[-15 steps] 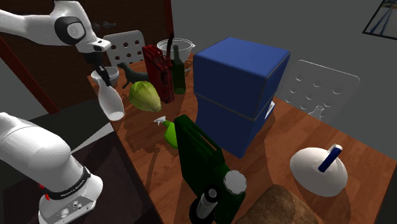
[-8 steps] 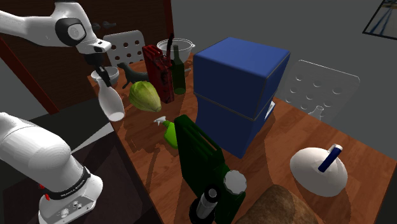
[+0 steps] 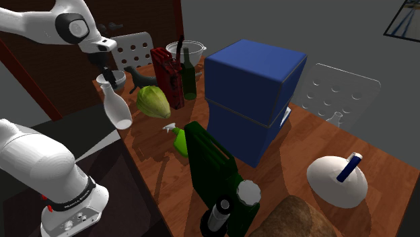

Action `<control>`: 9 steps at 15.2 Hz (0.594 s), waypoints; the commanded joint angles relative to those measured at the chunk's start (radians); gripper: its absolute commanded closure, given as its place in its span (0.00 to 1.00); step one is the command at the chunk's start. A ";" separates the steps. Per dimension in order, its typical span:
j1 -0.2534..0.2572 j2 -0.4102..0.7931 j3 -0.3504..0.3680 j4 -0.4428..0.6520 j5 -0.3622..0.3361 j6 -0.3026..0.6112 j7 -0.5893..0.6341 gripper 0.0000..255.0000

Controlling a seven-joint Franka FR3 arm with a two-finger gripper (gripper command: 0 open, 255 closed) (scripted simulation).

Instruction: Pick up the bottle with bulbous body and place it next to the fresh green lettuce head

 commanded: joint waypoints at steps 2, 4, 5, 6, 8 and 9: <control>0.002 -0.028 -0.009 0.064 0.000 -0.093 0.001 0.00; 0.002 -0.029 -0.009 0.064 0.000 -0.093 0.001 0.00; 0.002 -0.028 -0.009 0.064 0.000 -0.093 0.001 0.00; 0.002 -0.028 -0.009 0.064 0.000 -0.093 0.001 0.00; 0.002 -0.028 -0.009 0.064 0.000 -0.093 0.001 0.00; 0.002 -0.028 -0.009 0.064 0.000 -0.093 0.001 0.00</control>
